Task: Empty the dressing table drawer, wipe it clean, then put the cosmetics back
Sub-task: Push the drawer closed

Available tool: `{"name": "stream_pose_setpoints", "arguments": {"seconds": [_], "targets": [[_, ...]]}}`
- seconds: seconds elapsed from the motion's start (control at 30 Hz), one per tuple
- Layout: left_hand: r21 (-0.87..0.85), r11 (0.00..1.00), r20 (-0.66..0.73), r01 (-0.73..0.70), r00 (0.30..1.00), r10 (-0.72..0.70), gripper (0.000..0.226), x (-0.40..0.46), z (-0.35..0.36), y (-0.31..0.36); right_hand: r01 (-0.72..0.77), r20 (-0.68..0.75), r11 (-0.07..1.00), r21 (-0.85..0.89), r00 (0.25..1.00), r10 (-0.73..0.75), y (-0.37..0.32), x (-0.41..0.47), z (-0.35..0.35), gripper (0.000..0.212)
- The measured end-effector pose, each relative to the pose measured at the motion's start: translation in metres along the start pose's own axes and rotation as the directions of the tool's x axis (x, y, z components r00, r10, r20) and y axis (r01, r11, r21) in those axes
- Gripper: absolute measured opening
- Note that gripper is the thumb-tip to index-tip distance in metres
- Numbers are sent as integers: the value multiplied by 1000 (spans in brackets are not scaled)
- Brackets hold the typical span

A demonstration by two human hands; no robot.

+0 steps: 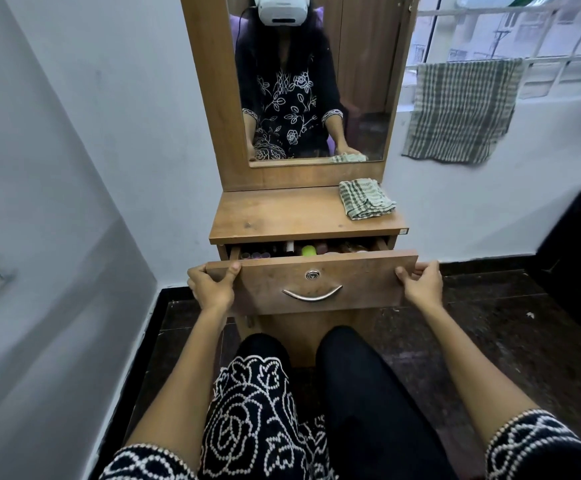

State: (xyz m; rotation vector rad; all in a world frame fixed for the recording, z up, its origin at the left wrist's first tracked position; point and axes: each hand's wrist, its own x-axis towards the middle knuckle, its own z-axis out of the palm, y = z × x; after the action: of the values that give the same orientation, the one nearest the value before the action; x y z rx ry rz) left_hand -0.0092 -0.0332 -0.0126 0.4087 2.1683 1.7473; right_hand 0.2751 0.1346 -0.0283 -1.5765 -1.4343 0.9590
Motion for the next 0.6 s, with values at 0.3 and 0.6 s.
{"name": "stream_pose_setpoints", "arguments": {"seconds": [0.3, 0.6], "targets": [[4, 999, -53, -32, 998, 32, 48, 21, 10, 12, 16, 18, 999, 41, 1000, -17, -11, 19, 9, 35], [39, 998, -141, -51, 988, 56, 28, 20, 10, 11, -14, -63, 998, 57, 998, 18, -25, 31, 8, 32]]}}
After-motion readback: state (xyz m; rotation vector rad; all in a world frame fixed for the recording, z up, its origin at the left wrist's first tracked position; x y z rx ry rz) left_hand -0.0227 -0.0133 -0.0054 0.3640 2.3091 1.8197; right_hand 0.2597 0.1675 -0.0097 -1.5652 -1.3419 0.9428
